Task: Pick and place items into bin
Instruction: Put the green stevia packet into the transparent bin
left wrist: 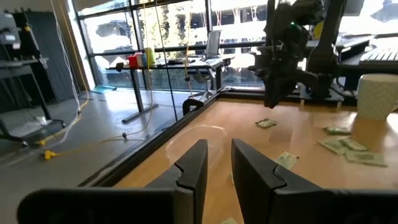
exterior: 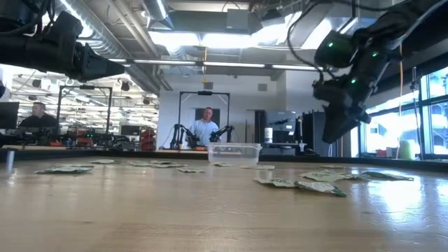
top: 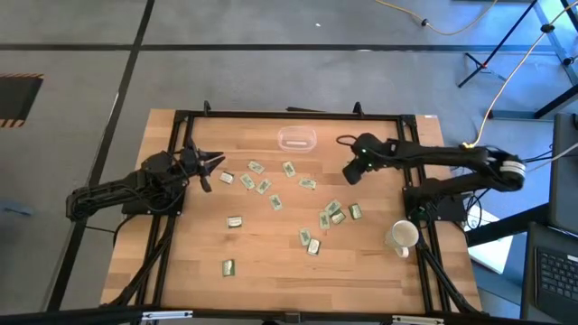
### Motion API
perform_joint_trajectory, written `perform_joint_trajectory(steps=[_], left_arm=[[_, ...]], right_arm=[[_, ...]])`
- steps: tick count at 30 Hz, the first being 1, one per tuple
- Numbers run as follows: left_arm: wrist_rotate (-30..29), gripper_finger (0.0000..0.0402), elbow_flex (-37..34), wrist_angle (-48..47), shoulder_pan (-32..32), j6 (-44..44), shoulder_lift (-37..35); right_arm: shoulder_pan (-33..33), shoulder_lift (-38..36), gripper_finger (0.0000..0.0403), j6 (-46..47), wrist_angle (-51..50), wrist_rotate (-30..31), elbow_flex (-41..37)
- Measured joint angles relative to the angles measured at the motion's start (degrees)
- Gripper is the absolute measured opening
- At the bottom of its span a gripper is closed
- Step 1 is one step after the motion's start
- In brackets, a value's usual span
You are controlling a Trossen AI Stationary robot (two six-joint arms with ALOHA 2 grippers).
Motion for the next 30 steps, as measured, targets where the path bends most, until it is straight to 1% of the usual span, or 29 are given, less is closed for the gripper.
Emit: perform_joint_trajectory(steps=[4, 8, 12, 17, 20, 26, 30], left_arm=[[0.01, 0.0068, 0.0, 0.01, 0.0, 5.42, 0.0], [0.0, 0.0068, 0.01, 0.01, -0.01, 8.88, 0.01], [0.01, 0.0068, -0.01, 0.01, 0.0, 9.87, 0.01], [0.0, 0.0068, -0.01, 0.0, 0.01, 9.87, 0.0], [0.01, 0.0068, 0.0, 0.01, 0.01, 9.87, 0.01], [0.01, 0.0068, -0.01, 0.01, 0.0, 9.87, 0.01], [0.01, 0.0068, 0.01, 0.0, 0.01, 9.87, 0.0]], right_arm=[[-1.39, 4.75, 0.0099, 1.61, -0.33, 0.0, 1.23], [-2.31, 9.17, 0.0099, 1.61, -2.87, 0.0, 1.63], [-2.49, 11.83, 0.0099, 1.52, -3.13, 0.05, 1.63], [-2.46, 12.77, 0.0095, 1.52, -3.09, 0.36, 1.83], [-2.49, 12.79, 0.008, 1.34, -3.15, 0.44, 1.83], [-2.51, 12.83, 0.0033, -0.13, -3.17, 0.68, 1.76], [-2.51, 12.24, 0.0009, -1.5, -3.17, 0.53, 1.65]])
